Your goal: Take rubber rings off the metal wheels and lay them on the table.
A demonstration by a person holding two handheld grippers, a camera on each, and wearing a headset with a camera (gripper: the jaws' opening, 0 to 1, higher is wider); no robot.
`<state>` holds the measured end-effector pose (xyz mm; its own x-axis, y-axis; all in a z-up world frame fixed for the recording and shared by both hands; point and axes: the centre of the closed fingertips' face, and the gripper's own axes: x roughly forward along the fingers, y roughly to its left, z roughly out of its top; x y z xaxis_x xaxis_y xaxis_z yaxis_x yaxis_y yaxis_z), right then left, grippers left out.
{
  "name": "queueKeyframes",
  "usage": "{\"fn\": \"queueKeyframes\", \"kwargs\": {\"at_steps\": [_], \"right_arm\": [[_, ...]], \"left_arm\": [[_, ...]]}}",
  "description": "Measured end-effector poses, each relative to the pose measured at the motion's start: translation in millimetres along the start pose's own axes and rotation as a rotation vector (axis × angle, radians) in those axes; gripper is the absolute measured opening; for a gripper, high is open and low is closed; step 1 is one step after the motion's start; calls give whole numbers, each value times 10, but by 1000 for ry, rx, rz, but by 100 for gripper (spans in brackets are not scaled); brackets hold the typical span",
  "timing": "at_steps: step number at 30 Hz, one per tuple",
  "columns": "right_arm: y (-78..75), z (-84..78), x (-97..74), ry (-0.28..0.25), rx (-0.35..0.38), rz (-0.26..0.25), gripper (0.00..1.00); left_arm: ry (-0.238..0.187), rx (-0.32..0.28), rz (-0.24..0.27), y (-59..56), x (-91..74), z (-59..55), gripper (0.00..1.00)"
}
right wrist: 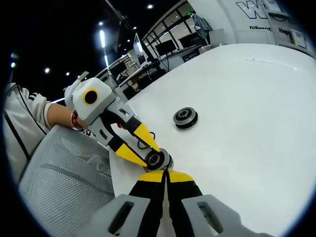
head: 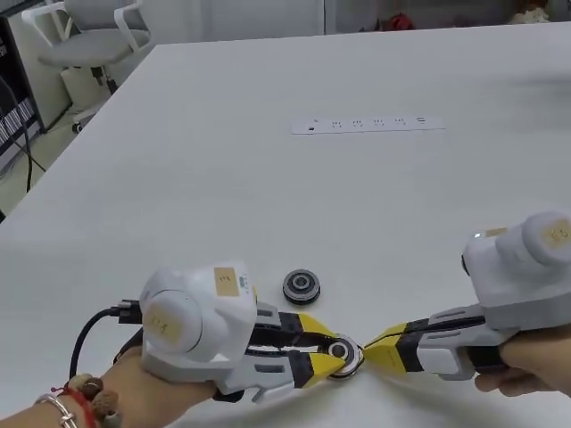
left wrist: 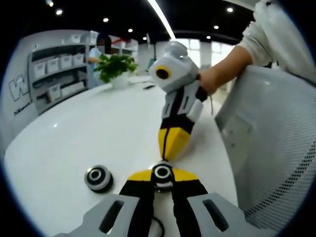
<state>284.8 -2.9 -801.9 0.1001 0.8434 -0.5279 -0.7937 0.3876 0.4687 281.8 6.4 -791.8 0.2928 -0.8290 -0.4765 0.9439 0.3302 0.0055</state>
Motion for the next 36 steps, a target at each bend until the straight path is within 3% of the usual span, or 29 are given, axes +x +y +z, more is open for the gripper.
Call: {"fn": "queueKeyframes", "kwargs": {"at_steps": [14,26,36], "right_arm": [[27,42,-4,-21,37,21,0],[41,9,11,38,0,37,0],[25,16,17,45,23,52,0]], "left_arm": [[2,-8,-6,12,1,-10,14],[10,4,-36,-13,-17,-34,14],[14,23,-61,-28,-26,-23,14]]}}
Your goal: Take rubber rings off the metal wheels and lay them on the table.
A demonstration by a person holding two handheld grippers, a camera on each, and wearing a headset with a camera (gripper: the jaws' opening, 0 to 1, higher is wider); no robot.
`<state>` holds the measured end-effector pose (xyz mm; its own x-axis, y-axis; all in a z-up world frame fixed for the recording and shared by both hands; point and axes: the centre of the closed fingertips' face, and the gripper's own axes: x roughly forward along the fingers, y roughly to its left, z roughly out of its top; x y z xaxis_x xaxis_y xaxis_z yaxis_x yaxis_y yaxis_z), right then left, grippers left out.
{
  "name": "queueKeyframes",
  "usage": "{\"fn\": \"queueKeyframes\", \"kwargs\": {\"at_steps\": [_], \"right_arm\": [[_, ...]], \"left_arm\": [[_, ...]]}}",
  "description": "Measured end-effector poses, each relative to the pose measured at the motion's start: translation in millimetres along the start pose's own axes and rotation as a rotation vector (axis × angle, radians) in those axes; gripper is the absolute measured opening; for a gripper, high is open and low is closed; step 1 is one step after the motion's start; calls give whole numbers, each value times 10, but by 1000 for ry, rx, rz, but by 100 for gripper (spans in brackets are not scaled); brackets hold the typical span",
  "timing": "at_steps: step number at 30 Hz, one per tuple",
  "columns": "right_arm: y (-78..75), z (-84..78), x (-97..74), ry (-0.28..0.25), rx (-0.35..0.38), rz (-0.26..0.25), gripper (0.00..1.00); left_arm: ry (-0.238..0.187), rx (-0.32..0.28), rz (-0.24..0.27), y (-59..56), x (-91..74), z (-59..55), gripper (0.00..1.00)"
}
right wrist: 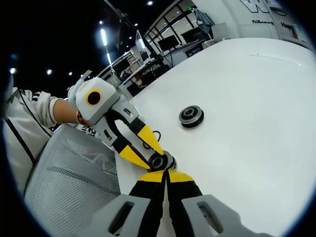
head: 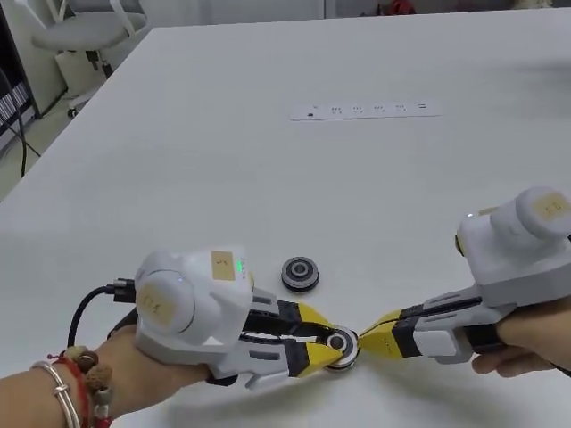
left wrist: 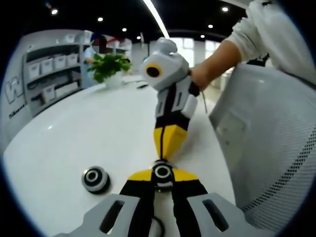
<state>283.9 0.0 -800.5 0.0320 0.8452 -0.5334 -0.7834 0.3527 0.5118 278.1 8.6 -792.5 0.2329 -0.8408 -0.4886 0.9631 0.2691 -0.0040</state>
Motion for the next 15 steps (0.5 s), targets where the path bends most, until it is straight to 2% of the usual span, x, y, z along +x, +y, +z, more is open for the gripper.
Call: {"fn": "queueKeyframes", "kwargs": {"at_steps": [15], "right_arm": [[18,9,4,-18,53,8,0]], "left_arm": [[-5,8,-13,-8,0,10,13]]}}
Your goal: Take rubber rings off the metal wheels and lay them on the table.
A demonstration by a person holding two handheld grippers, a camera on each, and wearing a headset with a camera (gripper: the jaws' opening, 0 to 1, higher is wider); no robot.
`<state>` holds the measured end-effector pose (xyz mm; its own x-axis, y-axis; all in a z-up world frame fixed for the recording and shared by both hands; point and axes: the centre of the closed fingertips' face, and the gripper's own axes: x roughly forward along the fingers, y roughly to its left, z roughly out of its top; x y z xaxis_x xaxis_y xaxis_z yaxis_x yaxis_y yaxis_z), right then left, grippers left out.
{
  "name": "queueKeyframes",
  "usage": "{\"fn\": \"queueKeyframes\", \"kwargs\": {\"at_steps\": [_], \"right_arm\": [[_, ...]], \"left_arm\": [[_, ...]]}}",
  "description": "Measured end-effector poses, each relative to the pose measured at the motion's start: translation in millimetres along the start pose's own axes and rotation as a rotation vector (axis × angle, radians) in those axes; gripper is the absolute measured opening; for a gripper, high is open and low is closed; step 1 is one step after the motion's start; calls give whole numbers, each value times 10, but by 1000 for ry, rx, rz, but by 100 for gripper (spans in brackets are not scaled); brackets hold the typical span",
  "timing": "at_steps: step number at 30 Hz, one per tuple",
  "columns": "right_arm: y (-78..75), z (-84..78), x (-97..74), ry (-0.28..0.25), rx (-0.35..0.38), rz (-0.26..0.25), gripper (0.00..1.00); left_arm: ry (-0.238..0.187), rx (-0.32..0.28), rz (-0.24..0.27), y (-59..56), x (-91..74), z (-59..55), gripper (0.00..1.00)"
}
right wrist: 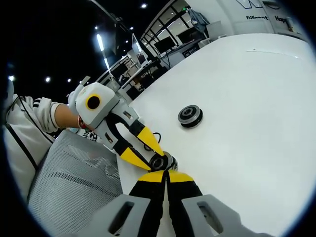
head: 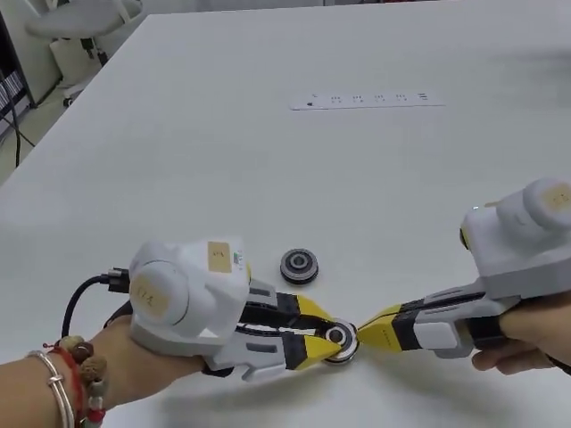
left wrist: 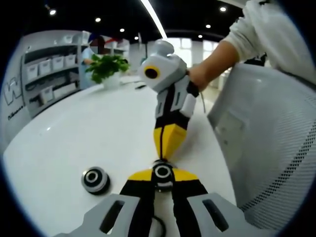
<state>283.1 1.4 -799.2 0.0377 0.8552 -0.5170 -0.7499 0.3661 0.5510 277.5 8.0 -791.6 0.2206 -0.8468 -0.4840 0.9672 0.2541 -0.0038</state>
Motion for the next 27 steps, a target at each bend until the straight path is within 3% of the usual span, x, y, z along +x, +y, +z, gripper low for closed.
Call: {"fn": "queueKeyframes", "kwargs": {"at_steps": [27], "right_arm": [[71,18,20,-3,-11,12,0]], "left_arm": [[-3,3,-7,-8,9,9,13]]}}
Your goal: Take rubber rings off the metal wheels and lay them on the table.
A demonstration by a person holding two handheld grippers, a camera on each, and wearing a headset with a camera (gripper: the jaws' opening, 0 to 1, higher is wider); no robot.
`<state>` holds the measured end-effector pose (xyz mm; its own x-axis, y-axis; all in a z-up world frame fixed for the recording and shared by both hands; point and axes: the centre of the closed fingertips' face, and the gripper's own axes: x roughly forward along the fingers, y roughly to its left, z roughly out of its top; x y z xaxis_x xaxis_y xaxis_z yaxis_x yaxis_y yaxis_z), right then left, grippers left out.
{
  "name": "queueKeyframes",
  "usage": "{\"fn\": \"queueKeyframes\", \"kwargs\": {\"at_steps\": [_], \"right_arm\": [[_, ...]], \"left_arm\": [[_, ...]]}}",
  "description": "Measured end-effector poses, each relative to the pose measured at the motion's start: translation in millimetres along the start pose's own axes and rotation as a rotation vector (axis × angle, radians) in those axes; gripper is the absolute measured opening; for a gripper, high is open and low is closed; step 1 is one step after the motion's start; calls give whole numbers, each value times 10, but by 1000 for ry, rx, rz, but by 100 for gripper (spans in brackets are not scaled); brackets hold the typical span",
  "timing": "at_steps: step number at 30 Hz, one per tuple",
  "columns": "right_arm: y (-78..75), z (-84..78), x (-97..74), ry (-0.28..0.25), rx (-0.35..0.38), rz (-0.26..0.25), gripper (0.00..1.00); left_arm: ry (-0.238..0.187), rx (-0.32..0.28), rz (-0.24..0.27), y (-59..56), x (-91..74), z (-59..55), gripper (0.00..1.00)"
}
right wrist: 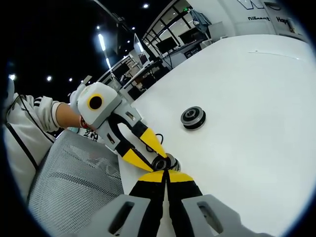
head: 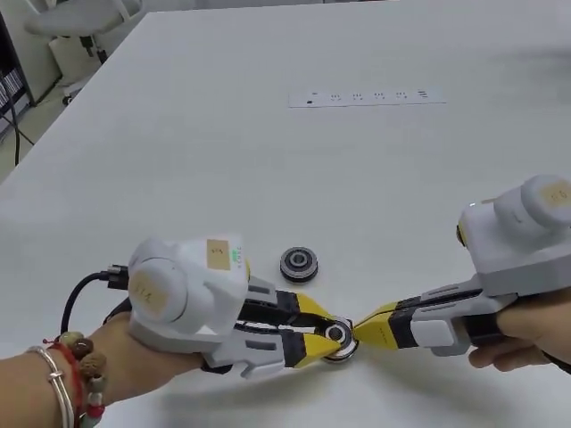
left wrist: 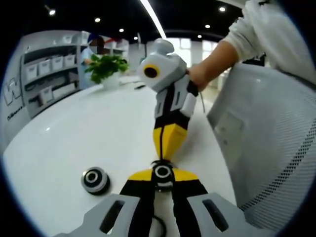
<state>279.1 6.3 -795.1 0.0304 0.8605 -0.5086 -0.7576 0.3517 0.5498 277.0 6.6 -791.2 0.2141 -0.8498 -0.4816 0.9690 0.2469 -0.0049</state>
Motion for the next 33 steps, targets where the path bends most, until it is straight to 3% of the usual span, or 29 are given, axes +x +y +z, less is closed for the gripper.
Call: {"fn": "queueKeyframes", "kwargs": {"at_steps": [33], "right_arm": [[20,30,40,0,-14,18,0]], "left_arm": [[2,-1,13,8,2,-7,13]]}}
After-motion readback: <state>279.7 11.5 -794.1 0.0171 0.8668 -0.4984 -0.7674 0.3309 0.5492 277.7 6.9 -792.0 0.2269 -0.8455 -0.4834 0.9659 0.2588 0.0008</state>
